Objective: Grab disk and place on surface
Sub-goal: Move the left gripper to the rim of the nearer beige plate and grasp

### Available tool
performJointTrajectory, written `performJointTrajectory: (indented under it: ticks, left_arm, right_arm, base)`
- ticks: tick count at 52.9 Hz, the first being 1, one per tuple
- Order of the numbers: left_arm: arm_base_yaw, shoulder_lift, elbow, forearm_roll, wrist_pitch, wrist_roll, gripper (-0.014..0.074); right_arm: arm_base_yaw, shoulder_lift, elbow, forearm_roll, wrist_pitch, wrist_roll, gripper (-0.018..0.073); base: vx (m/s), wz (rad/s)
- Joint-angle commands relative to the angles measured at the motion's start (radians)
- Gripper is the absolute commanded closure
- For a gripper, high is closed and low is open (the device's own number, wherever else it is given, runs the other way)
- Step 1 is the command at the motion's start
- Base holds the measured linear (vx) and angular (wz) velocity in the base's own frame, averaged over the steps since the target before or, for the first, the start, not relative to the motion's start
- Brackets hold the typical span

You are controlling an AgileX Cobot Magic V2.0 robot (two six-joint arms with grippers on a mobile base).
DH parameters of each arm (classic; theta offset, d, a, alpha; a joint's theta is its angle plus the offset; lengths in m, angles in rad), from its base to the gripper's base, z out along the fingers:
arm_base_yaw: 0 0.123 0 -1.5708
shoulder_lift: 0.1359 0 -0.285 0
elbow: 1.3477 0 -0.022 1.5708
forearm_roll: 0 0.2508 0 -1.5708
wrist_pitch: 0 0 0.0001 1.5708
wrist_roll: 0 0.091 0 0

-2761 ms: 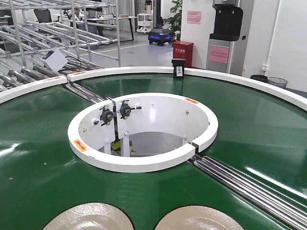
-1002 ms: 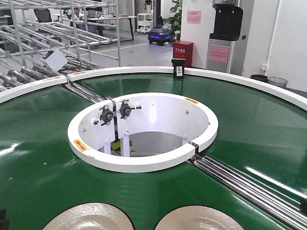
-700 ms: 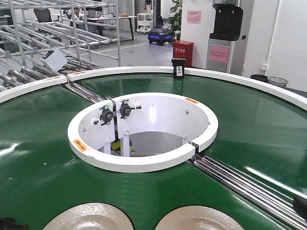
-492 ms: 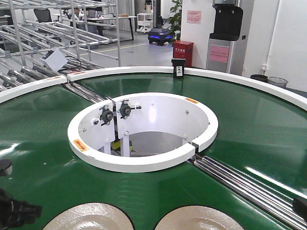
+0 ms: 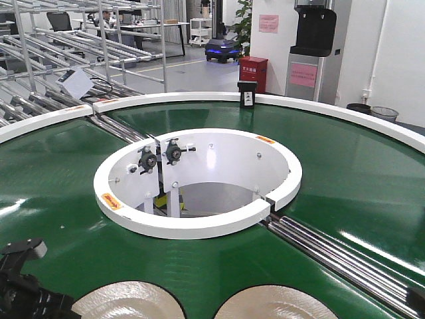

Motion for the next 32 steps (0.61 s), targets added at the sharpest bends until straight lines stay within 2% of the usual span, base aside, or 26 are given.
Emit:
performJointTrajectory:
  ticks: [1, 12, 18, 24, 32]
  left_arm:
    - [-0.002, -0.006, -0.029, -0.090, 0.046, 0.040, 0.0155]
    - [-0.003, 0.011, -0.029, -0.114, 0.048, 0.054, 0.0155]
    - [-0.009, 0.035, -0.029, -0.159, 0.107, 0.111, 0.0155]
    - [-0.028, 0.075, -0.029, -0.168, 0.162, 0.121, 0.0162]
    - [-0.039, 0.087, -0.029, -0.198, 0.236, 0.118, 0.0244]
  right_arm:
    - [0.000, -0.002, -0.033, -0.010, -0.071, -0.007, -0.0006]
    - [0.000, -0.002, -0.033, -0.010, -0.071, -0.007, -0.0006]
    - [0.000, -0.001, -0.033, -0.010, -0.074, -0.007, -0.0006]
    - [0.000, 0.014, -0.033, -0.010, -0.077, -0.007, -0.0006]
    - [0.000, 0.033, -0.033, -0.010, -0.083, -0.007, -0.0006]
  base:
    - [0.00, 0.00]
    - [0.00, 0.00]
    - [0.00, 0.00]
    - [0.00, 0.00]
    - [0.00, 0.00]
